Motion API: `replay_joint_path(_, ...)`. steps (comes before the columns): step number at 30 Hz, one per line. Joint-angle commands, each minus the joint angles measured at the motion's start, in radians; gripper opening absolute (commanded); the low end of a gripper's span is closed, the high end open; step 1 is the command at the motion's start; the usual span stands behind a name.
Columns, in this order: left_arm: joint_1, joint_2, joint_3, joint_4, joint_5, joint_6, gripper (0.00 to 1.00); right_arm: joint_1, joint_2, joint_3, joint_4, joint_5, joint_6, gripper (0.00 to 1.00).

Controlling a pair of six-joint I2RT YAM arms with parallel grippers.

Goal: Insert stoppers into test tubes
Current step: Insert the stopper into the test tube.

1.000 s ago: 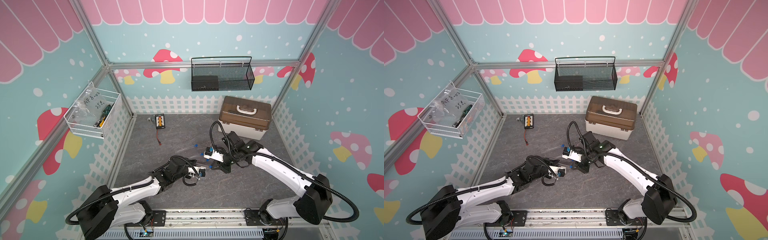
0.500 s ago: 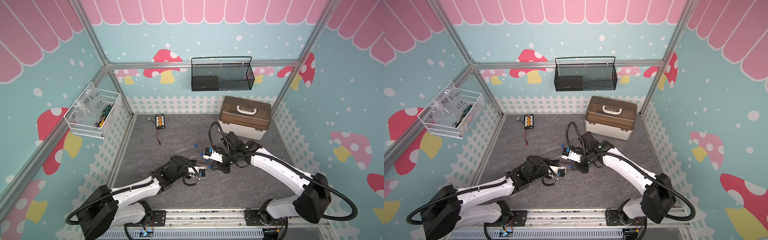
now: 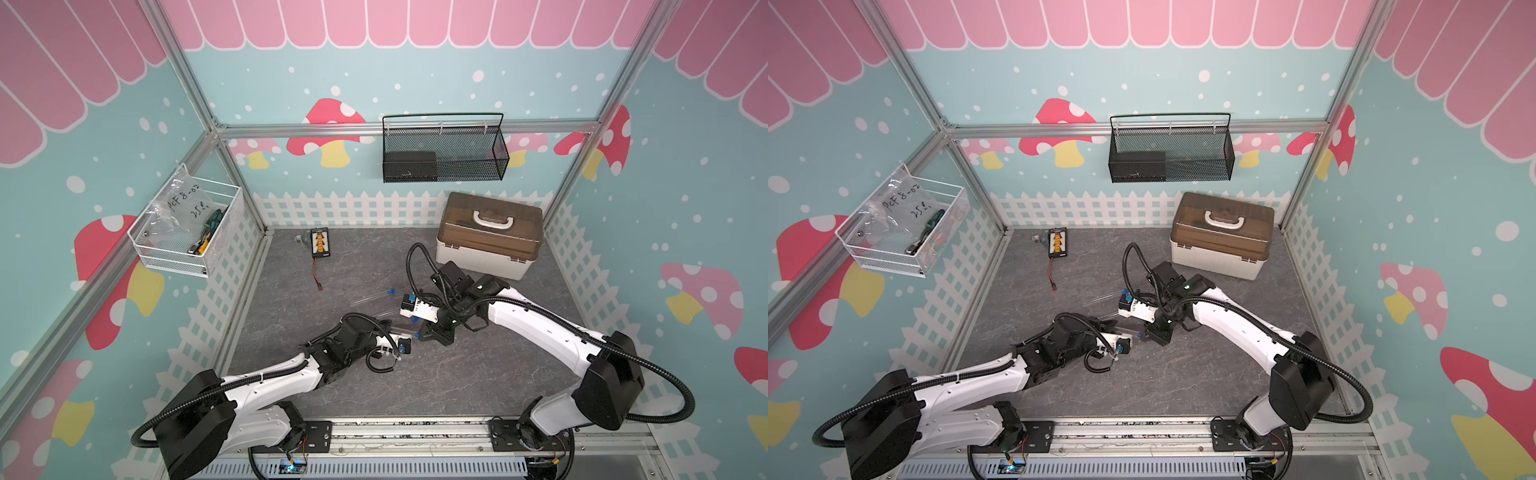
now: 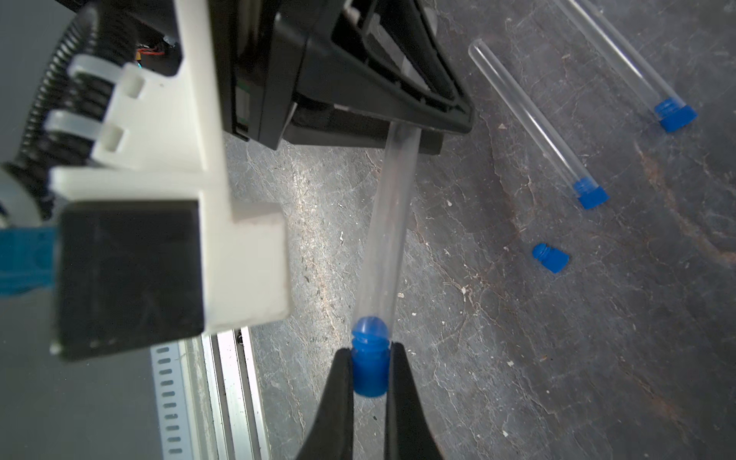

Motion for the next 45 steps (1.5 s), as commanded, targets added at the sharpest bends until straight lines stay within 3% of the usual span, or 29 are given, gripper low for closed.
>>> replay_joint_path(1, -0.06, -0.019, -0.009, 0.064, -0.005, 0.097, 0.0, 0.003, 0.031, 0.057, 0.024, 0.049, 0.049, 0.01)
replay_joint_path(8, -0.102, -0.065, -0.069, 0.149, 0.011, 0.157, 0.0, 0.013, 0.059, 0.136, 0.046, 0.058, 0.104, 0.0)
replay_joint_path(12, -0.132, -0.087, -0.12, 0.219, 0.03, 0.252, 0.0, 0.015, 0.073, 0.177, 0.085, 0.035, 0.145, 0.0)
replay_joint_path(17, -0.151, -0.125, -0.113, 0.187, 0.062, 0.301, 0.0, 0.019, 0.099, 0.237, 0.129, -0.011, 0.198, 0.0)
replay_joint_path(28, -0.152, -0.165, -0.084, 0.058, 0.342, 0.257, 0.0, 0.029, 0.103, 0.253, 0.267, 0.036, 0.257, 0.0)
replay_joint_path(45, -0.162, -0.133, -0.079, 0.079, 0.351, 0.185, 0.0, 0.044, 0.084, 0.216, 0.499, -0.123, 0.333, 0.05)
